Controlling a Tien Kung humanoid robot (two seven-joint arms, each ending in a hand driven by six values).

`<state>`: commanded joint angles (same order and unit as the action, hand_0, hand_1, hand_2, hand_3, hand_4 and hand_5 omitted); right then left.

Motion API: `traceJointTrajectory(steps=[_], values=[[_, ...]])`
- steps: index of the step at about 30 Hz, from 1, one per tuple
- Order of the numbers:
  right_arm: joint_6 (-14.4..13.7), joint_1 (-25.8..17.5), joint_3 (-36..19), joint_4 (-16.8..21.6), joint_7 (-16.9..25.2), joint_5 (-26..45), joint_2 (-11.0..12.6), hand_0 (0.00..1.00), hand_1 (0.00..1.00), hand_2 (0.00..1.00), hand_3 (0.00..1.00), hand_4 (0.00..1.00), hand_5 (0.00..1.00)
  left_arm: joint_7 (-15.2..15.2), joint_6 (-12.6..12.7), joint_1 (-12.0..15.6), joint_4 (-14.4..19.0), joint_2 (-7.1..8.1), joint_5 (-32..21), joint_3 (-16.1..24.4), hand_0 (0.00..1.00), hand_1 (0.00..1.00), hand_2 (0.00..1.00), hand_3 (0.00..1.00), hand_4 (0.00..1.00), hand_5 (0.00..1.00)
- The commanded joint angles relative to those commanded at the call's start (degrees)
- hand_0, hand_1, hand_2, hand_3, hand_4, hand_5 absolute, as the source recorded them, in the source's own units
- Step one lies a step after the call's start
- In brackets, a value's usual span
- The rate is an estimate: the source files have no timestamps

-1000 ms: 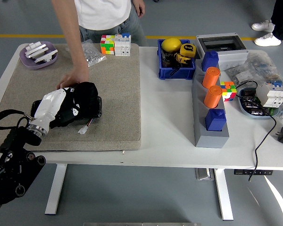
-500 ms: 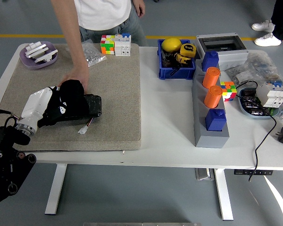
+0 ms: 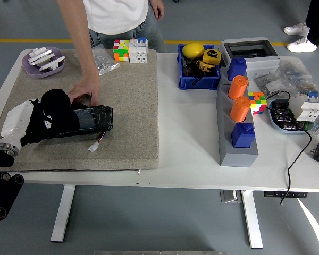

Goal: Pick the rag up,wipe the panel,place it on the desk

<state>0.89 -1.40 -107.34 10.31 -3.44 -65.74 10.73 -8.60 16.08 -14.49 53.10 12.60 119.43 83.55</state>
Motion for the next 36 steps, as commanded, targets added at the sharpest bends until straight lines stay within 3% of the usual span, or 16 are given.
traceJointTrajectory(steps=[17,26,36], values=[[0.06,-0.09,-0.57,0.00,0.13,-0.60,0.12,0.767,0.628,0.678,0.609,0.998,0.563,-0.08,0.15,1.22,-0.74,0.89,-0.03,4.22,0.261,0.200,0.561,0.393,0.002,0.002],[0.05,-0.07,-0.51,0.00,0.19,-0.78,0.14,0.769,0.629,0.678,0.609,0.998,0.563,-0.07,0.34,1.10,-0.49,0.55,-0.19,2.92,0.261,0.200,0.561,0.392,0.002,0.002],[0.15,-0.09,-0.36,0.00,0.28,-0.62,0.12,0.768,0.629,0.678,0.609,0.998,0.562,0.40,0.21,0.75,2.59,-0.57,-1.15,-0.28,0.260,0.201,0.561,0.393,0.002,0.002]])
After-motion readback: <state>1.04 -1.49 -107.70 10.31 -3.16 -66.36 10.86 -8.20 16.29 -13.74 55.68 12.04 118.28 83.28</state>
